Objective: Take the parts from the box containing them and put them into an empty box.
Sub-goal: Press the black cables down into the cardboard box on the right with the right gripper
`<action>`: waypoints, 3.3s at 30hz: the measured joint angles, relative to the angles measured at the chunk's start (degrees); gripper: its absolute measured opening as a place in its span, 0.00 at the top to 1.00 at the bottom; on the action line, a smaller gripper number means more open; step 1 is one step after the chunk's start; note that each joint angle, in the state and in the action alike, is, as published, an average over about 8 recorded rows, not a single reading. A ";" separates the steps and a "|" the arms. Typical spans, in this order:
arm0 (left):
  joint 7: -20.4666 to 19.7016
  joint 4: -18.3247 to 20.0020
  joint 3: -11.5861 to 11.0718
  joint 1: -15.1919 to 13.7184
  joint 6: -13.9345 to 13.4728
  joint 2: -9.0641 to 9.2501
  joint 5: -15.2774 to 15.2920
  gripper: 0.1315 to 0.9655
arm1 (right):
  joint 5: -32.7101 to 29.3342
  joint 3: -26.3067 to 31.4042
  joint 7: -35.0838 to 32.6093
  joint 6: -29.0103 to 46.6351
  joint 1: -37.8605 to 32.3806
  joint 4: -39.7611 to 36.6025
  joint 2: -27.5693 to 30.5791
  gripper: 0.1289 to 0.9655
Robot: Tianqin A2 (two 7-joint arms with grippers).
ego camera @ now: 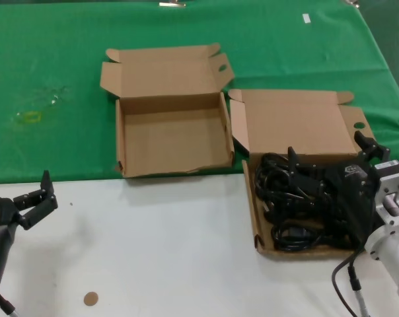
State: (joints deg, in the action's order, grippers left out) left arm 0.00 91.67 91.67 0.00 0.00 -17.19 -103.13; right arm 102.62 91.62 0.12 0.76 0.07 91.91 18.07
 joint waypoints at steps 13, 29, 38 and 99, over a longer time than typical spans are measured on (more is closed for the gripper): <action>-0.03 0.00 0.00 0.00 0.00 0.00 0.00 0.00 | 0.00 0.00 0.00 0.00 0.00 0.00 0.00 0.00; -0.01 0.00 0.00 0.00 0.00 0.00 0.00 0.01 | 0.00 0.00 0.00 0.00 0.00 0.00 0.00 0.00; 0.00 0.00 0.00 0.00 0.00 0.00 0.00 0.05 | -0.02 -0.01 -0.01 0.01 0.00 0.00 -0.01 0.00; -0.01 0.00 0.00 0.00 0.00 0.00 0.01 0.98 | -5.63 26.82 19.84 17.79 -10.12 0.89 44.30 0.00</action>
State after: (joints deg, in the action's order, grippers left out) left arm -0.01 91.67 91.68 0.00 0.00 -17.19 -103.13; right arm 96.99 118.44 19.97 18.55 -10.05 92.80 62.37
